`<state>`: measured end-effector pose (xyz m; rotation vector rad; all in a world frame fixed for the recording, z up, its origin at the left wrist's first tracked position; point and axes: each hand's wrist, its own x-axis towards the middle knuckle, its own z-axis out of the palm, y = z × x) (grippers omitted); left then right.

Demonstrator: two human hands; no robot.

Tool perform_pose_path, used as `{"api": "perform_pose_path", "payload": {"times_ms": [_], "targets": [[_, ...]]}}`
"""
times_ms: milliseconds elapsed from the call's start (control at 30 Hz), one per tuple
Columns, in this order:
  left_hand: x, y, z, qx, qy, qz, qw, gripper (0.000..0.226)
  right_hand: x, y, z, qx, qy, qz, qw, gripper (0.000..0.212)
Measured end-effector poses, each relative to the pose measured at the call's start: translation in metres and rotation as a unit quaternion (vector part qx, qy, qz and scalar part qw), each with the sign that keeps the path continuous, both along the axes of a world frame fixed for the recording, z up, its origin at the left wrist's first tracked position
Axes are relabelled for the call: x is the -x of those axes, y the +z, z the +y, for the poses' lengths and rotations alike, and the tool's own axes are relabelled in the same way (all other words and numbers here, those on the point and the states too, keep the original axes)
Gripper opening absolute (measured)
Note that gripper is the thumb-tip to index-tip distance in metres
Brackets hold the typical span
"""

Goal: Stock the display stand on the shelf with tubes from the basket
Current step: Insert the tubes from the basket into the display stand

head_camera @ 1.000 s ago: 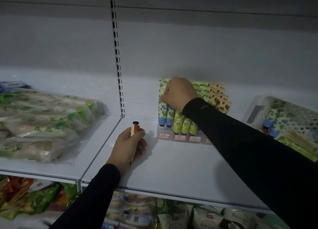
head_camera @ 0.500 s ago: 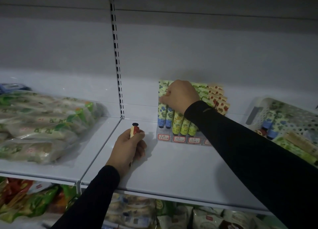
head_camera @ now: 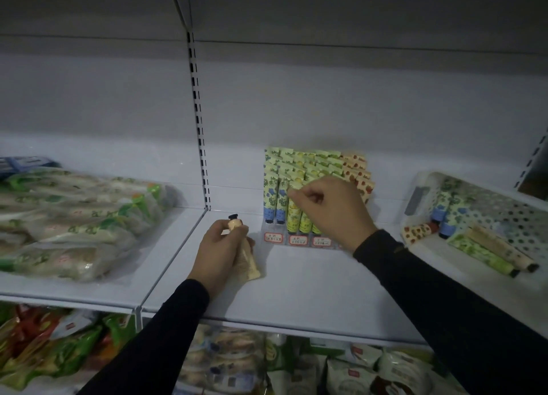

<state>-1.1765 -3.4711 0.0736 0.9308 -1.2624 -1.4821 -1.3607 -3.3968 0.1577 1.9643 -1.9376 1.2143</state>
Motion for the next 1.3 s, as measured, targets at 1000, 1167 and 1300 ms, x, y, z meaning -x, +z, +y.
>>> {"api": "perform_pose_path", "payload": {"times_ms": [1000,1167,1300], "targets": [[0.065,0.028,0.069,-0.047,-0.195,0.178,0.963,0.028,0.053,-0.039,0.081,-0.258,0.052,-0.592,0.762,0.042],[0.070,0.015,0.067,0.030,-0.176,0.034,0.983,0.029,0.060,-0.047,0.077,-0.153,0.066,-0.661,0.732,0.017],[0.074,0.011,0.069,0.140,-0.169,-0.115,0.969,0.021,0.066,-0.048,0.074,-0.087,0.068,-0.642,0.759,0.025]]}}
